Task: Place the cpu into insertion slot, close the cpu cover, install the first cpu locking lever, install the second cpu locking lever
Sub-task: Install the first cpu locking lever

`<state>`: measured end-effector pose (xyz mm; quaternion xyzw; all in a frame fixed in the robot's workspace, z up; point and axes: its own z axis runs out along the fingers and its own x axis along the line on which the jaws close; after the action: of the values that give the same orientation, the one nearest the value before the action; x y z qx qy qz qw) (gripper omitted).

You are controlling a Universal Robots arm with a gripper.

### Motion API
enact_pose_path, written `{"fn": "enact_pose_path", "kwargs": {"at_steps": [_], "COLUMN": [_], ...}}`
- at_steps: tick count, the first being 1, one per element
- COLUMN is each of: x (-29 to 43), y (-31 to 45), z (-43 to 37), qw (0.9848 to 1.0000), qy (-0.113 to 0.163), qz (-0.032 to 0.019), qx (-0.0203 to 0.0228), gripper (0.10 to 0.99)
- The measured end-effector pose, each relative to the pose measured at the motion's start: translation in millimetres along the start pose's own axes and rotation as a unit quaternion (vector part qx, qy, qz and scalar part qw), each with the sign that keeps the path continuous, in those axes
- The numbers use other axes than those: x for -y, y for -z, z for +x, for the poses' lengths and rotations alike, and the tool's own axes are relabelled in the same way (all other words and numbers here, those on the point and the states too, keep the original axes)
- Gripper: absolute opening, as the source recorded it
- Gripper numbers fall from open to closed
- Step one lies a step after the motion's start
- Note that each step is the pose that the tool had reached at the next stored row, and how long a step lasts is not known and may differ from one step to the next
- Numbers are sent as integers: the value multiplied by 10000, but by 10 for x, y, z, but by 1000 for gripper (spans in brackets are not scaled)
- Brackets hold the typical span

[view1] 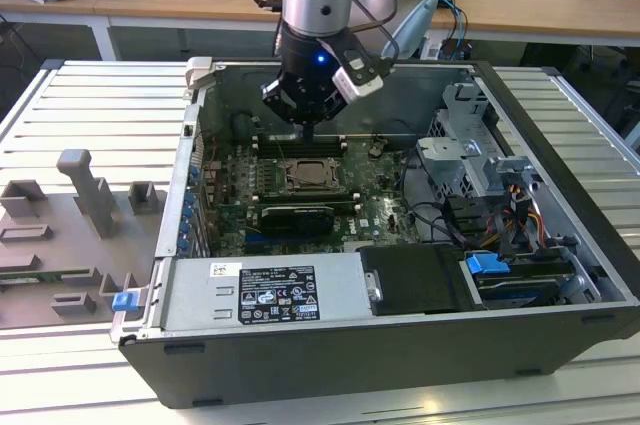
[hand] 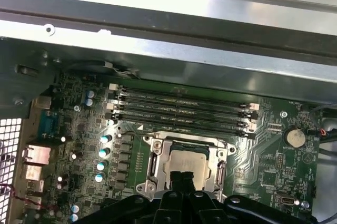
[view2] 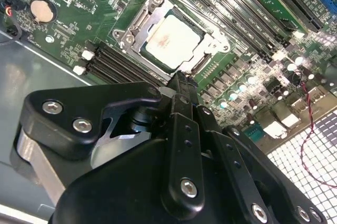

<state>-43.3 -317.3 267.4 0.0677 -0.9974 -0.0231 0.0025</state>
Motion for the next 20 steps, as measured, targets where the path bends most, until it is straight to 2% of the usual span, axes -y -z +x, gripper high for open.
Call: {"fn": "enact_pose_path", "kwargs": {"at_steps": [5,12,14,17,19,20], "x": [-4,-17,-24,-45,-53,-62], "y": [1,-2,-8,-24,-36,-41], "z": [27,124,178,328,364,421], "qw": [10000,10000,10000,10000,10000,9999], "qy": [-1,0,-1,-4,-72,-115], "qz": [1,1,1,1,1,-1], "qx": [1,1,1,2,5,7], "gripper": [106,106,106,106,106,106]}}
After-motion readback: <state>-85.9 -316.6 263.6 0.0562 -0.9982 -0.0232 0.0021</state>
